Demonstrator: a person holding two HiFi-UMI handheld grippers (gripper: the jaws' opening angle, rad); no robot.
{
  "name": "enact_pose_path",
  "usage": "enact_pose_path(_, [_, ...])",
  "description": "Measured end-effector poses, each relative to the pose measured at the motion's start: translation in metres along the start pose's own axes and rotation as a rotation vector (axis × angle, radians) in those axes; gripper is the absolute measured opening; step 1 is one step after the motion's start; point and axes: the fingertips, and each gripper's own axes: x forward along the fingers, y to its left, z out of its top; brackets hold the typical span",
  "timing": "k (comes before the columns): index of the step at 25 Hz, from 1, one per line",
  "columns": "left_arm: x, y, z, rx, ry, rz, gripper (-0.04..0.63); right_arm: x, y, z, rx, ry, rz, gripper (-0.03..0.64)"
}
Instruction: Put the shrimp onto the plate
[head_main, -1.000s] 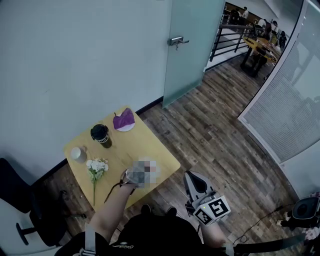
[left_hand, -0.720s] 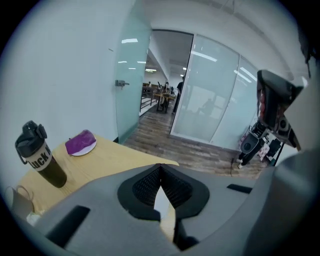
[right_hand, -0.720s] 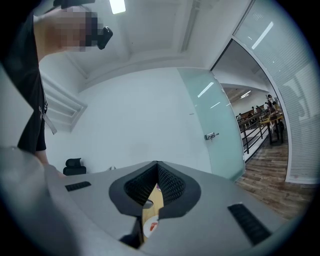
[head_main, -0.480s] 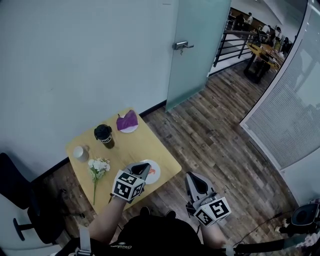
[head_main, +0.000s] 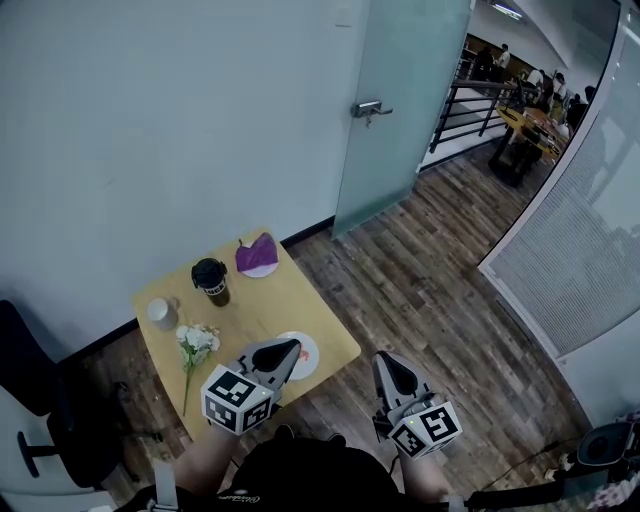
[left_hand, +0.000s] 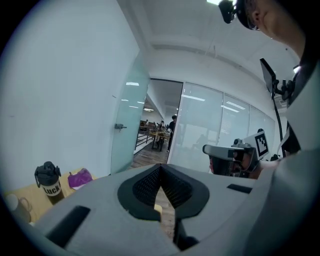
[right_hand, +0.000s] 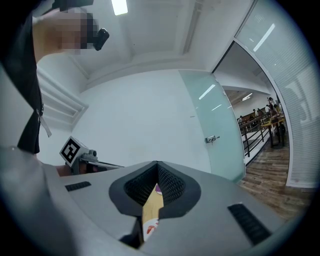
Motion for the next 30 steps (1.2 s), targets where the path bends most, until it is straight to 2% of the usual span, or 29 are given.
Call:
enact_pose_path(4, [-0.007, -0.01, 0.023, 0.023, -0.072, 0.001, 0.005, 0.003, 0.003, 0.006, 0.006, -0.014, 0.019, -0.002])
enact_pose_path(7, [-0.008, -0.016, 0.03, 0.034, -0.092, -0.016, 0.004, 0.003, 0.007, 0.007, 0.001, -0.014, 0.03, -0.002])
enact_pose_path(30, [-0.003, -0.025, 0.028, 0.034, -0.075, -0.072, 0.003, 0.004, 0.01, 0.002, 0.016, 0.007, 0.044, -0.003])
